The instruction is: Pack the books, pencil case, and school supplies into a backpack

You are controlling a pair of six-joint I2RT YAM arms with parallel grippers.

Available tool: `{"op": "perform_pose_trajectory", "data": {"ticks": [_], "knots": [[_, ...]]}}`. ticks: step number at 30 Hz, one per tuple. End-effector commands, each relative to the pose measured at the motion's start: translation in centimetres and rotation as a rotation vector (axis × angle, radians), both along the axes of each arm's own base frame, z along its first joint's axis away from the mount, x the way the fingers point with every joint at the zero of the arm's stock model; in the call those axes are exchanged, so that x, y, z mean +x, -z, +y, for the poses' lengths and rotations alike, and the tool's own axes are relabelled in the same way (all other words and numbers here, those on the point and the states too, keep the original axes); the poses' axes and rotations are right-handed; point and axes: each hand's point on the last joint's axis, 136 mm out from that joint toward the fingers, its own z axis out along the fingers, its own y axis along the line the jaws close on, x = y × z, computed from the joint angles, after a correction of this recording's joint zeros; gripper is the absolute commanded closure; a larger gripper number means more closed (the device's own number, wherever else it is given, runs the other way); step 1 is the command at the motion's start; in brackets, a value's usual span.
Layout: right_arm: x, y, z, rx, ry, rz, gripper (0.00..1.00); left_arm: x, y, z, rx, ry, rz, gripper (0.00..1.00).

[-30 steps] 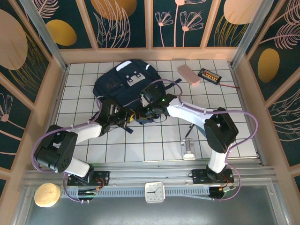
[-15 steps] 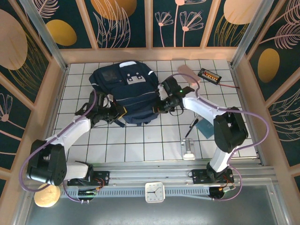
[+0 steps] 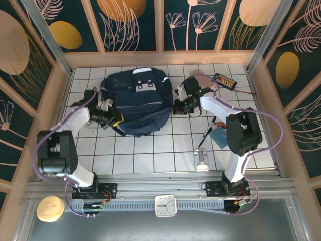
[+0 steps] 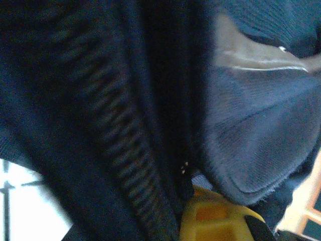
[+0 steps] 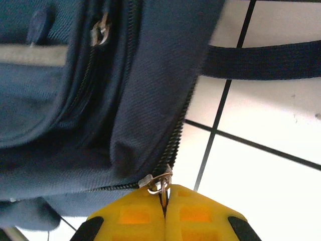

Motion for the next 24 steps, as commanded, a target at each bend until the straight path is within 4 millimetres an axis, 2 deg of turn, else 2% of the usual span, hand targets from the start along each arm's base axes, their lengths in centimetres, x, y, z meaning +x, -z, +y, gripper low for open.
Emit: {"op": "perform_pose_trajectory", "data": {"ticks": [1,3,4,5,6,7,8,9,12,15,16,18,21,24], "knots": [[-4.0,-1.9,2.3,0.013,-0.003,-0.007,1.0,9.1,-3.1,4.9,0.259,-0.051,-0.23,0.99],[-6.7,-1.9,4.9,0.034,-0.038,0.013,1.0,12.0,-3.2,6.7,0.358,-0.07,-0.233,0.93],[-7.7,-2.0,6.4,0.054,-0.055,0.024,1.0,13.2,-3.3,7.1,0.372,-0.073,-0.23,0.81],[-8.4,-2.2,7.6,0.072,-0.07,0.031,1.0,13.9,-3.4,7.2,0.364,-0.073,-0.228,0.67],[-8.9,-2.6,8.9,0.093,-0.083,0.032,1.0,14.3,-3.7,7.3,0.35,-0.08,-0.224,0.46],[-9.0,-2.6,9.8,0.099,-0.092,0.034,1.0,14.1,-3.9,7.1,0.332,-0.088,-0.218,0.21],[-8.7,-2.6,10.2,0.101,-0.092,0.035,1.0,13.6,-4.1,6.7,0.306,-0.094,-0.219,0.04],[-8.3,-2.4,10.6,0.1,-0.091,0.037,1.0,12.7,-4.3,6.1,0.262,-0.106,-0.217,0.01],[-7.1,-1.5,10.8,0.083,-0.099,0.046,1.0,8.6,-4.3,3.3,0.048,-0.161,-0.198,0.01],[-6.3,-1.1,10.9,0.087,-0.106,0.051,1.0,4.7,-3.4,0.1,-0.184,-0.238,-0.137,0.01],[-6.1,-1.3,11.1,0.092,-0.112,0.05,1.0,3.2,-2.4,-0.9,-0.232,-0.257,-0.099,0.01],[-5.7,-1.4,11.5,0.098,-0.119,0.048,1.0,1.4,-1.9,-3.1,-0.304,-0.267,-0.061,0.01],[-5.5,-1.7,12.3,0.11,-0.134,0.048,1.0,0.4,-1.2,-5.7,-0.383,-0.292,-0.02,0.01],[-5.6,-1.8,12.7,0.114,-0.143,0.049,1.0,0.9,0.0,-7.4,-0.414,-0.307,0.007,0.01]]}}
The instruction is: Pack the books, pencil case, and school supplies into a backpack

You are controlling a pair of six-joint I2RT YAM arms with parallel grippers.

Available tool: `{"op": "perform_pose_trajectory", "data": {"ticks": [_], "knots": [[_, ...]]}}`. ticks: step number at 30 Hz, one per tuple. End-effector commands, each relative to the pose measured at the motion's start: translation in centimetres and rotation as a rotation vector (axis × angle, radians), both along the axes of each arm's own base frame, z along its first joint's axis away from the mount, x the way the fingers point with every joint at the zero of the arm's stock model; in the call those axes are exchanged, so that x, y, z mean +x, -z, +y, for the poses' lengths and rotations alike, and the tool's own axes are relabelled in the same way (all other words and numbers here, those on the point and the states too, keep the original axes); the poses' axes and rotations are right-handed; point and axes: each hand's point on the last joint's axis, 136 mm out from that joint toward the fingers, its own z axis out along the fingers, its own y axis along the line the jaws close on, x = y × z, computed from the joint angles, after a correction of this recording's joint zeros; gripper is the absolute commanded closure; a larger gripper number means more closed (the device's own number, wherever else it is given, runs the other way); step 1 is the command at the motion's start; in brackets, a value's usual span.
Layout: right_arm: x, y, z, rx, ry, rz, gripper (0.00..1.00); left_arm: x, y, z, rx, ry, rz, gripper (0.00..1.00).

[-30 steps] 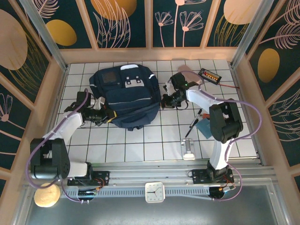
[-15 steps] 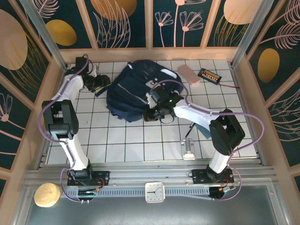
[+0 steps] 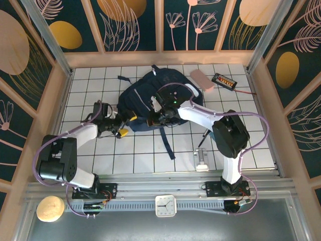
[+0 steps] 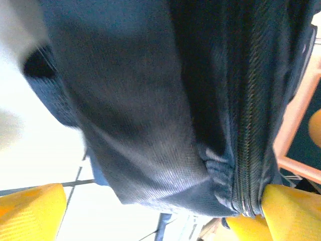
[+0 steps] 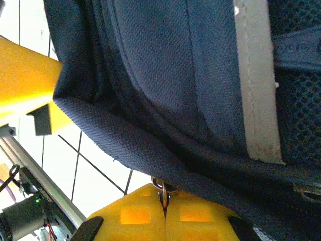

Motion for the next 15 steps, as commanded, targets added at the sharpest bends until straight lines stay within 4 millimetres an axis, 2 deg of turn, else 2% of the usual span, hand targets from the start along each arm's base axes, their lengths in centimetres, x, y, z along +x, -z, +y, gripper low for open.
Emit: {"op": "perform_pose_trajectory", "data": {"ticks": [1,4,6,7,8,10,11,15], "knots": [[0.8,-1.7,1.0,0.043,-0.017,-0.042,1.0,3.3,-2.5,-2.6,-0.151,-0.057,-0.062,0.01],[0.6,-1.7,1.1,0.041,-0.021,-0.046,1.0,4.7,-1.5,-4.7,-0.118,-0.023,-0.053,0.01],[0.4,-1.4,1.0,0.035,-0.02,-0.043,1.0,5.5,-1.0,-5.1,-0.105,-0.04,-0.057,0.01],[0.3,-1.3,0.9,0.031,-0.021,-0.04,1.0,5.7,-0.8,-5.1,-0.105,-0.054,-0.055,0.07],[0.3,-1.2,0.8,0.025,-0.02,-0.037,1.0,5.8,-0.8,-5.1,-0.109,-0.062,-0.061,0.23],[0.1,-0.5,-0.1,-0.011,-0.008,-0.025,1.0,5.9,-0.5,-4.7,-0.081,-0.068,-0.067,0.83],[0.0,-0.1,-0.8,-0.031,0.0,-0.018,1.0,5.8,-0.4,-4.5,-0.054,-0.063,-0.067,1.0],[0.1,1.2,-5.2,-0.095,0.074,0.004,1.0,6.0,-0.8,-2.6,0.008,-0.086,-0.088,1.0]]}}
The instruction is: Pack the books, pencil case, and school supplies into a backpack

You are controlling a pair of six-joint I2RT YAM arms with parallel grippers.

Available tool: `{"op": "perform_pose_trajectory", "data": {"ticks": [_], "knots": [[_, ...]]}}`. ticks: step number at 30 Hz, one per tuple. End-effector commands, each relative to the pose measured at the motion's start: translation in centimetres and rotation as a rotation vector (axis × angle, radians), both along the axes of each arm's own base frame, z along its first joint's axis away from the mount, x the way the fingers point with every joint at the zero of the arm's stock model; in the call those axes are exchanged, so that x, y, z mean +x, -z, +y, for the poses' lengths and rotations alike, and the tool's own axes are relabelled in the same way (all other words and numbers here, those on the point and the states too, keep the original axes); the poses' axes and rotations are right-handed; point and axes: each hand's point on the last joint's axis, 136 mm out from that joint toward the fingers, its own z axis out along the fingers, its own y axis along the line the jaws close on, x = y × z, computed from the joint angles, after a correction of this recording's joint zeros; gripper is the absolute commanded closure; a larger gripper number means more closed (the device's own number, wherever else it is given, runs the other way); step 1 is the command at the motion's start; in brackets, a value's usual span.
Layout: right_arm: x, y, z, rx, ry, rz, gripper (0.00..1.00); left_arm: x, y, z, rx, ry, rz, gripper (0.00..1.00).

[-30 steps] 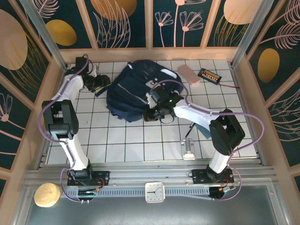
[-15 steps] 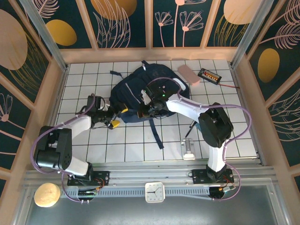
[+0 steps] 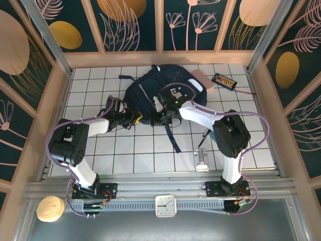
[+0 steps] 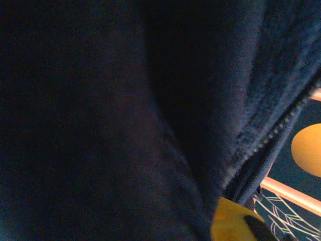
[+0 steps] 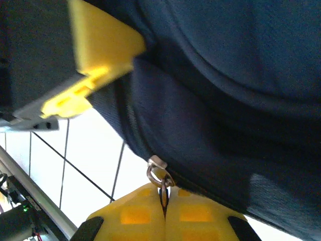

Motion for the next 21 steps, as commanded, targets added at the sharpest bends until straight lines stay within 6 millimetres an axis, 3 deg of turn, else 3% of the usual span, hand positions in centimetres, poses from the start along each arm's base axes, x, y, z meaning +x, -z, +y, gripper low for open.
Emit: {"op": "perform_pose_trajectory", "data": {"ticks": [1,10,13,19,21], "knots": [[-0.2,0.4,-4.7,-0.076,0.055,0.009,1.0,1.6,-2.3,1.9,0.029,-0.05,-0.085,1.0],[2.9,1.6,-16.0,-0.219,0.241,-0.012,1.0,1.8,-3.7,7.9,0.102,-0.113,-0.106,1.0],[3.3,2.0,-18.0,-0.226,0.27,-0.005,1.0,1.9,-4.1,8.5,0.105,-0.108,-0.112,1.0],[3.9,1.0,-16.1,-0.128,0.238,-0.009,1.0,1.5,-3.9,8.0,0.083,-0.075,-0.109,1.0],[3.6,-0.1,-14.9,-0.059,0.228,-0.004,0.74,0.8,-3.8,7.7,0.068,-0.063,-0.103,1.0]]}}
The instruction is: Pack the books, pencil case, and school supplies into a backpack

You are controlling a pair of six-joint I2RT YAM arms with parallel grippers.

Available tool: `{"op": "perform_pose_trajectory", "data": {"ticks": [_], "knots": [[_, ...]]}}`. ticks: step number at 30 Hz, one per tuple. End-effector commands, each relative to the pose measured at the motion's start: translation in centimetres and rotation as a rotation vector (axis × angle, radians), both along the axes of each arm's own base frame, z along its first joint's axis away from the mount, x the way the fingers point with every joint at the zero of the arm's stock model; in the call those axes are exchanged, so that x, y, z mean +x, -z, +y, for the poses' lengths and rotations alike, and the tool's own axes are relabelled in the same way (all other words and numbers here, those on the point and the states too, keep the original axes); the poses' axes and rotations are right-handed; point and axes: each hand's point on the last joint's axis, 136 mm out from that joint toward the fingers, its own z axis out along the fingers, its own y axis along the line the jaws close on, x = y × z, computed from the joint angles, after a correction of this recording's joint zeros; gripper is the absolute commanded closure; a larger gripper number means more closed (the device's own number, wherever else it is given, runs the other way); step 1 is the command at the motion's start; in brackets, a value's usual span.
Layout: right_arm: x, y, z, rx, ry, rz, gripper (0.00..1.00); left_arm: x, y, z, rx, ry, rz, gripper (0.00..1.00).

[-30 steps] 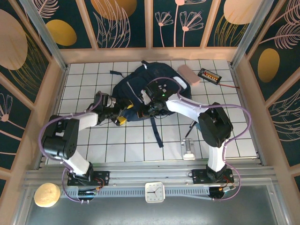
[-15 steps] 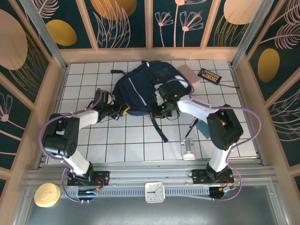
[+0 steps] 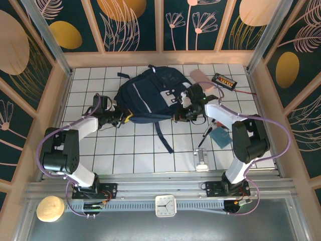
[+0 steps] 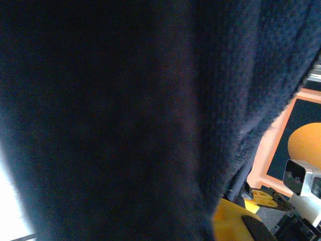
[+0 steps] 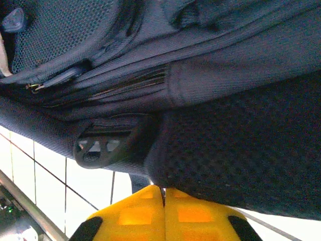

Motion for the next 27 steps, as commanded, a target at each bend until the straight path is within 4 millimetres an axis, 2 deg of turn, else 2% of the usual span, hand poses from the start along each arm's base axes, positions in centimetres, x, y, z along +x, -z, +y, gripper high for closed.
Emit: {"op": "perform_pose_trajectory", "data": {"ticks": [1,2,3,4,6,7,9,13,16,18,20,22,24,27], "knots": [[-0.1,-0.4,-2.8,-0.039,0.088,0.012,0.61,0.7,-1.3,2.4,0.031,-0.048,-0.067,1.0],[-0.6,-1.3,-2.5,-0.013,0.09,0.006,0.46,0.2,-1.2,2.3,0.032,-0.038,-0.063,1.0],[-0.9,-2.0,-2.4,0.003,0.101,0.003,0.37,-0.4,-1.1,2.2,0.034,-0.025,-0.061,1.0],[-1.3,-2.6,-2.5,0.018,0.114,0.003,0.34,-0.9,-1.0,2.1,0.037,-0.012,-0.054,0.85],[-1.5,-3.8,-2.6,0.042,0.147,-0.004,0.33,-2.5,-1.0,2.2,0.065,0.017,-0.045,0.42],[-1.5,-4.1,-2.7,0.048,0.162,-0.006,0.33,-3.0,-1.2,2.5,0.091,0.021,-0.048,0.31],[-1.0,-4.7,-2.6,0.063,0.195,-0.009,0.33,-4.1,-1.8,3.1,0.143,0.033,-0.055,0.02],[0.7,-5.5,-1.3,0.075,0.223,-0.017,0.33,-4.7,-2.7,3.4,0.176,0.048,-0.061,0.01],[1.9,-4.9,-0.2,0.044,0.227,0.004,0.33,-3.2,-4.1,3.9,0.228,0.042,-0.11,0.01],[2.5,-3.6,-1.1,-0.032,0.286,0.035,0.33,-1.8,-5.5,4.9,0.332,0.062,-0.154,0.01],[2.9,-3.0,-2.9,-0.08,0.368,0.046,0.31,-0.2,-7.2,5.8,0.483,0.103,-0.22,0.01],[3.0,-3.1,-4.6,-0.08,0.432,0.048,0.24,0.7,-7.1,6.9,0.609,0.14,-0.214,0.01],[3.0,-3.2,-6.5,-0.09,0.488,0.056,0.19,1.3,-6.0,7.7,0.677,0.153,-0.191,0.01],[2.9,-3.1,-7.3,-0.051,0.521,0.088,0.19,3.1,-5.0,7.6,0.683,0.146,-0.208,0.01]]}}
